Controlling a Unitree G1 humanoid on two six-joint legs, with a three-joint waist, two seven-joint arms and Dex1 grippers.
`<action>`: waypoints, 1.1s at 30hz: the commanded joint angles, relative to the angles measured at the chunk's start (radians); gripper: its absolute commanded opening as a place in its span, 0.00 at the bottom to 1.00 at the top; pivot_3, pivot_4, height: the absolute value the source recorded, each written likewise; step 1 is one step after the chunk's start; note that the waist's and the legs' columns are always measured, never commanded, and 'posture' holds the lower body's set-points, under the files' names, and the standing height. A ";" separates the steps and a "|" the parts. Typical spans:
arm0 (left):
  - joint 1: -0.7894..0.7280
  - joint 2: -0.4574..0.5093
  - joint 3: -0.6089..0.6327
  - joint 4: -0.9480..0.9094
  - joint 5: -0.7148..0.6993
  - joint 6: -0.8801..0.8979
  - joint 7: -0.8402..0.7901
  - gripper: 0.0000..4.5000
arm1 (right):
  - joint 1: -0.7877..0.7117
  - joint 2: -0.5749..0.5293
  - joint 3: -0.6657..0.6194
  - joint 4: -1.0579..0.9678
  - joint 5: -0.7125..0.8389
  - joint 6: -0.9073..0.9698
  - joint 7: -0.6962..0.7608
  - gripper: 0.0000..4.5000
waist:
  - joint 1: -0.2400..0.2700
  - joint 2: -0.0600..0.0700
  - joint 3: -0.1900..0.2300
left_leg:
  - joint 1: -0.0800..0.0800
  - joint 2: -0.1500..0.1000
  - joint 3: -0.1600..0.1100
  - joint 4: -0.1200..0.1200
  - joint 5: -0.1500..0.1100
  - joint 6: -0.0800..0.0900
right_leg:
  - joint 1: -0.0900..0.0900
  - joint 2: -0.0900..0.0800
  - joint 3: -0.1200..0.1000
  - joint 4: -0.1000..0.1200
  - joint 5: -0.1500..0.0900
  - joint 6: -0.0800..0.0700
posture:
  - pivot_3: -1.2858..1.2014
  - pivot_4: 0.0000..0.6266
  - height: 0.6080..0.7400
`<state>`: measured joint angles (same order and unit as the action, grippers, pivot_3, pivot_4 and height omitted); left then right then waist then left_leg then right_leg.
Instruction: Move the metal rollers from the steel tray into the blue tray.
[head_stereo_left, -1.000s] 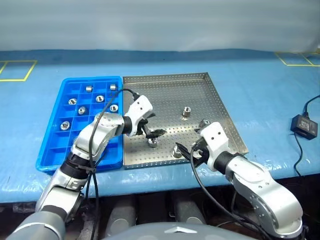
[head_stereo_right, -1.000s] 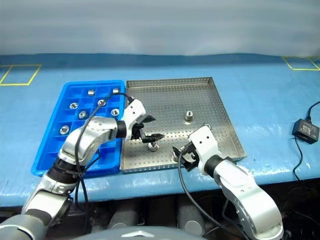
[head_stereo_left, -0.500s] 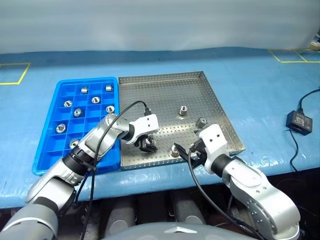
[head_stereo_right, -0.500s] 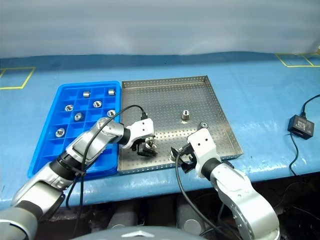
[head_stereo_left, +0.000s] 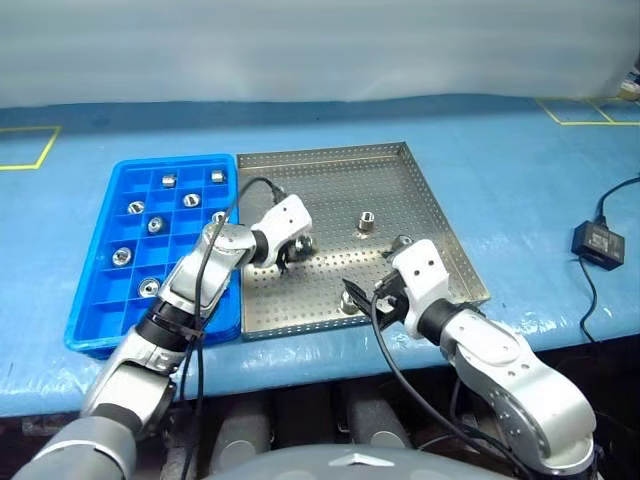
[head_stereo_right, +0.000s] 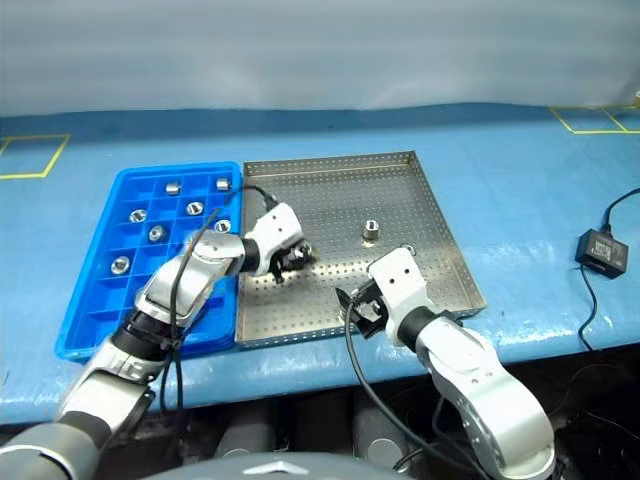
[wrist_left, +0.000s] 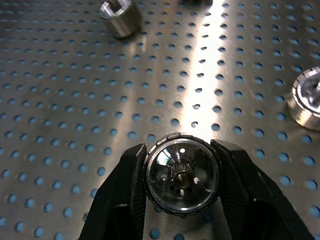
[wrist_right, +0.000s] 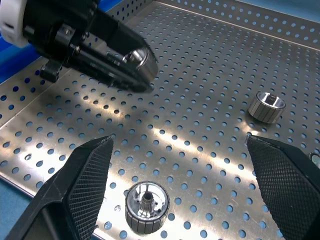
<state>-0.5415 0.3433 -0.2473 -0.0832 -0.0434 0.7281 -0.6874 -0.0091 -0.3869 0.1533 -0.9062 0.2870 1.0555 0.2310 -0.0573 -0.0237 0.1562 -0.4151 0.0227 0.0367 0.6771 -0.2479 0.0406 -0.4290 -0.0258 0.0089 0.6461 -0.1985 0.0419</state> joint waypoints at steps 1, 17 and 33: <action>0.085 -0.094 0.204 -0.220 -0.013 0.046 0.225 0.38 | -0.070 -0.008 0.032 0.014 0.021 -0.026 0.042 1.00 | 0.002 0.000 0.000 | 0.000 0.000 0.000 0.000 0.000 0.000 | 0.000 0.000 0.000 0.000 0.001 0.001 | 0.51 0.24 1.00; 0.599 -0.359 0.358 -0.697 0.327 0.137 0.855 0.38 | -0.363 -0.005 0.258 0.298 0.039 -0.222 0.315 1.00 | 0.142 -0.002 0.000 | 0.001 -0.002 -0.002 0.001 0.000 0.001 | 0.003 -0.001 -0.002 -0.002 0.000 -0.004 | 0.64 0.24 1.00; 0.597 -0.416 0.417 -0.629 0.286 0.123 0.863 0.97 | -0.283 -0.006 0.192 0.229 0.036 -0.183 0.258 1.00 | 0.167 -0.001 0.000 | -0.001 -0.001 -0.006 0.002 -0.001 0.000 | 0.002 -0.011 -0.012 -0.001 -0.003 -0.009 | 0.60 0.24 1.00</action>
<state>0.0774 -0.0671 0.1793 -0.7009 0.2528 0.8772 0.1755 -0.2999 -0.3938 0.3971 -0.6179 0.3174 0.8635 0.5153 0.1094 -0.0251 0.1563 -0.4170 0.0216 0.0303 0.6791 -0.2486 0.0410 -0.4266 -0.0373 -0.0046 0.6446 -0.2019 0.0333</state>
